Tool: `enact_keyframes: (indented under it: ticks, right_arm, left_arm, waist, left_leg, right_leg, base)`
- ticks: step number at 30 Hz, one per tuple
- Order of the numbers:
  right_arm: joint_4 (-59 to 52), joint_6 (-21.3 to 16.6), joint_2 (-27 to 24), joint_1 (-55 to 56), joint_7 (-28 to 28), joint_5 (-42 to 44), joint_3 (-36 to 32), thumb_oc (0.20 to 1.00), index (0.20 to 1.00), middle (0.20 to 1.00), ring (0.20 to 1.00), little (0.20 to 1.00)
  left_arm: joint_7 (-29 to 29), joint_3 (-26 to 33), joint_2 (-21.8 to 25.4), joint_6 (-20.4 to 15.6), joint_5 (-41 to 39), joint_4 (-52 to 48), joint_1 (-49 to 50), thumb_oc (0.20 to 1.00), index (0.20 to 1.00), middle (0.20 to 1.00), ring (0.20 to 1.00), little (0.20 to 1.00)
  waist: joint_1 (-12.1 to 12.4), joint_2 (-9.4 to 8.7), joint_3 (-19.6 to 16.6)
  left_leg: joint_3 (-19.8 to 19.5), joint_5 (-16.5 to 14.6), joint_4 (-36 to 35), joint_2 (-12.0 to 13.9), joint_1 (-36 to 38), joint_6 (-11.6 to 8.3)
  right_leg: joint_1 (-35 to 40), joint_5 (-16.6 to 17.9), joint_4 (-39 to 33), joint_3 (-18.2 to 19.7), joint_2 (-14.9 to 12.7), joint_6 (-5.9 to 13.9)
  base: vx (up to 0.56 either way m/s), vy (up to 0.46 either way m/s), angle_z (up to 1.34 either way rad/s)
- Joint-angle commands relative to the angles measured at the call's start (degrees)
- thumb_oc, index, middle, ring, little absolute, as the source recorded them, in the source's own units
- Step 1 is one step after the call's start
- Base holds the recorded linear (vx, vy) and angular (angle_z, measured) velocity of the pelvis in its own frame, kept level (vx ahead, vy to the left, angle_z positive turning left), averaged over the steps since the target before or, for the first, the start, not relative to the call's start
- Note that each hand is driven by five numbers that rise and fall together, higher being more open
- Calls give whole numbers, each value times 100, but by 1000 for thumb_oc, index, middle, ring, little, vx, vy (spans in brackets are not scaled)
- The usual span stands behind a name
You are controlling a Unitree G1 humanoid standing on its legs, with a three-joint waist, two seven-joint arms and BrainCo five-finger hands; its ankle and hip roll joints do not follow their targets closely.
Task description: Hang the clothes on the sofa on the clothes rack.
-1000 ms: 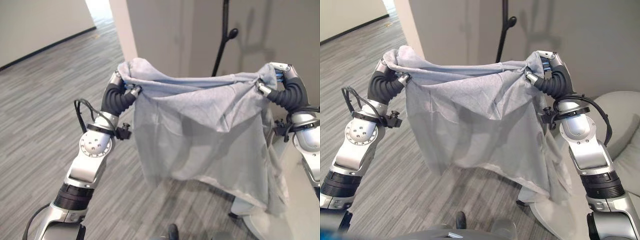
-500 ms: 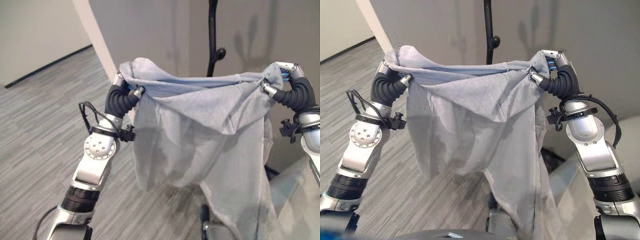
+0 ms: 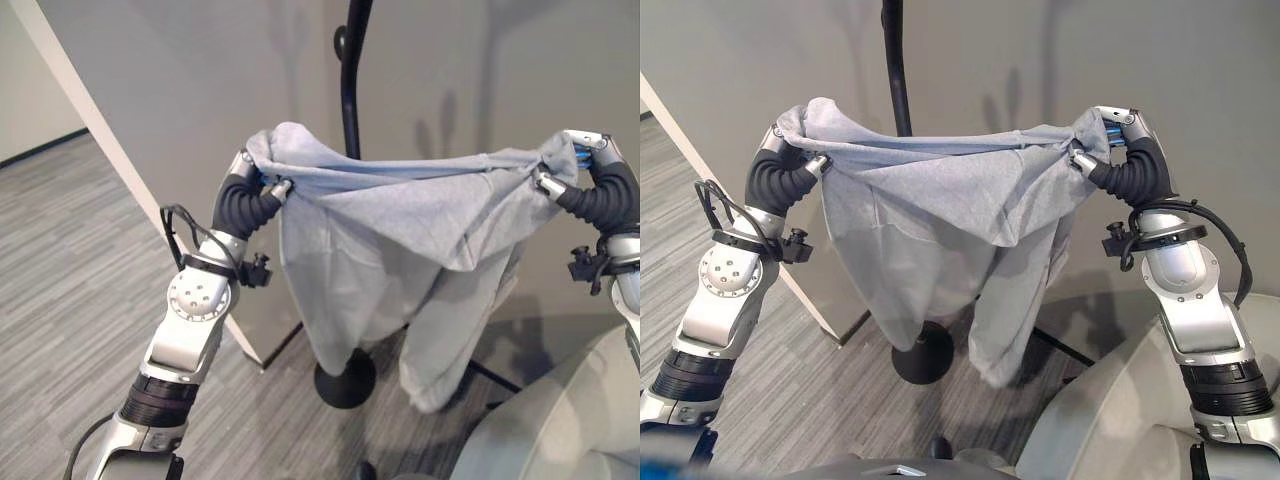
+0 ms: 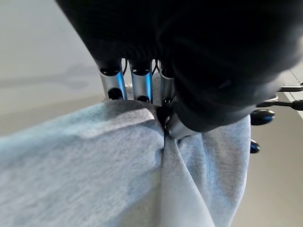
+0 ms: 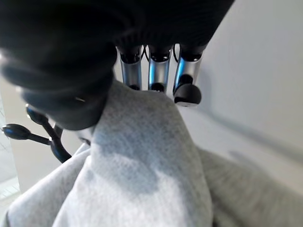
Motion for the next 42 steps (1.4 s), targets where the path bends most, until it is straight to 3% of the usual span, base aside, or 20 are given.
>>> enact_keyframes:
  ticks: [1,2,7,21,28,42]
  right_arm:
    - [269,-127,-305,-366,-439,190,-616,200,200,200,200,200]
    - [298,-115,-293,-398,-419,155,-594,200,200,200,200,200]
    - [283,-55,-174,-397,-399,86,-596,200,200,200,200,200]
    - [188,-81,-174,-941,-507,184,-366,200,200,200,200,200]
    - [651,-1,-499,-1428,-737,175,-69,200,200,200,200,200]
    - [887,125,-575,-1165,-1018,-35,-441,200,200,200,200,200]
  left_arm:
    - [333,417,256,-299,-151,8,-223,200,200,200,200,200]
    - [340,372,258,-328,-141,28,-289,200,200,200,200,200]
    - [280,274,288,-297,-74,-3,-257,200,200,200,200,200]
    - [428,235,427,-316,-172,93,-413,200,200,200,200,200]
    - [615,27,517,-324,-127,323,-827,200,200,200,200,200]
    - [623,-331,464,-321,-101,308,-1398,200,200,200,200,200]
  waist:
    - [247,290,-68]
    - [243,357,-87]
    - [201,473,-321]
    - [296,420,-472]
    - [319,407,-514]
    - [122,475,-515]
  left_leg:
    - [-183,342,-1389,-412,172,267]
    - [-127,511,-1900,-441,230,200]
    - [96,618,-2594,-500,880,212]
    - [267,385,-2646,-556,1124,376]
    - [305,328,-2652,-572,1210,394]
    - [410,252,-2668,-526,1326,397]
  right_leg:
    - [245,-700,88,79,-398,1121]
    - [293,-774,97,41,-357,1158]
    - [429,-822,58,-98,-447,1248]
    - [453,-831,53,-72,-654,1389]
    - [490,-824,53,-108,-696,1435]
    - [493,-818,53,-115,-695,1461]
  base:
    - [93,85,-6]
    - [130,83,-1]
    - [155,98,-15]
    - [41,37,1]
    - [4,1,0]
    - [0,-4,0]
